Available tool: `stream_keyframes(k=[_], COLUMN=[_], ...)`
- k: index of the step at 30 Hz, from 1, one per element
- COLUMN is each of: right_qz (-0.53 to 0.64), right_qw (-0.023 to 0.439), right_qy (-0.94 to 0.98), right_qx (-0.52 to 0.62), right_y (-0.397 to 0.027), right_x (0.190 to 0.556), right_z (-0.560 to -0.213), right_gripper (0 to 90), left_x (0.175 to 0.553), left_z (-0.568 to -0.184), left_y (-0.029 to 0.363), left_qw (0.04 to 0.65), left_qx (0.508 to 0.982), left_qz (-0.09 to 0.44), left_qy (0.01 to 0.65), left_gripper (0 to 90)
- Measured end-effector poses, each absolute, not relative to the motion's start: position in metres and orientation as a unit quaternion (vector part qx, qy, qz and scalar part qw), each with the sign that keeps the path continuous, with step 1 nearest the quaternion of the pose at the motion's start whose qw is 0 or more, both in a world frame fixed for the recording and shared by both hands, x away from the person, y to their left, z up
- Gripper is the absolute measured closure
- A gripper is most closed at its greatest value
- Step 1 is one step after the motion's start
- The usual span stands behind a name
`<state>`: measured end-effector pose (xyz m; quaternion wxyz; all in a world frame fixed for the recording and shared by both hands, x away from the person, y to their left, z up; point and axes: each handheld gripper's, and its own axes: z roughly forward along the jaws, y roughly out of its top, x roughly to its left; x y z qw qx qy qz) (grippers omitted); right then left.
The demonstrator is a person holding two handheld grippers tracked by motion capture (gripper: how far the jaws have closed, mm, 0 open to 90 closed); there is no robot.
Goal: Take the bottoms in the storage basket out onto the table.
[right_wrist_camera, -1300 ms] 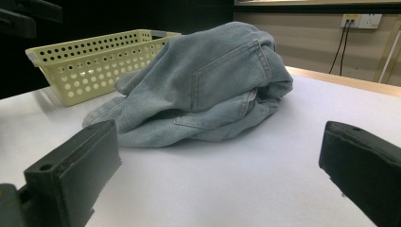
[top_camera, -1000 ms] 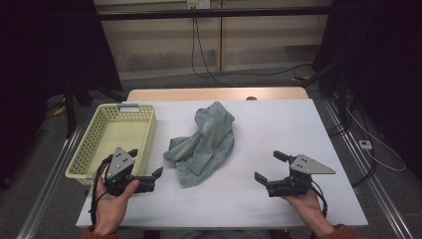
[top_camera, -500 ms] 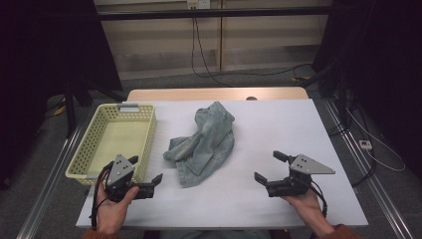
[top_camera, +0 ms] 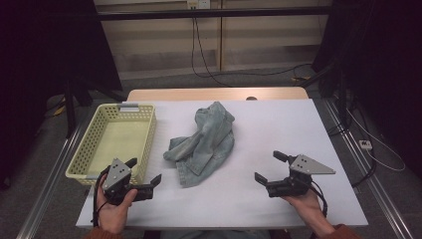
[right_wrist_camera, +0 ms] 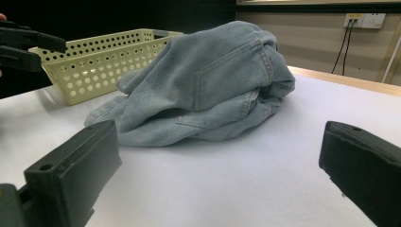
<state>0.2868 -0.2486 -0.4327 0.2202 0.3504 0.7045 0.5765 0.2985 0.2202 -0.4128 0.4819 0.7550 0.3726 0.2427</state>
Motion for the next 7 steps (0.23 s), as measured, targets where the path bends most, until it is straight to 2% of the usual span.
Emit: stream_keyframes(k=[7], right_qz=[0.575], right_qw=[0.221], right_qy=[0.706], right_qx=[0.35], right_y=[-0.2482], right_x=[0.2868], right_z=[-0.4328], right_gripper=[0.0], left_x=[0.2987], left_z=[-0.4113], left_y=[0.2193], left_qw=[0.481], left_qx=[0.754], left_qz=[0.251], left_qy=[0.371], left_gripper=[4.5])
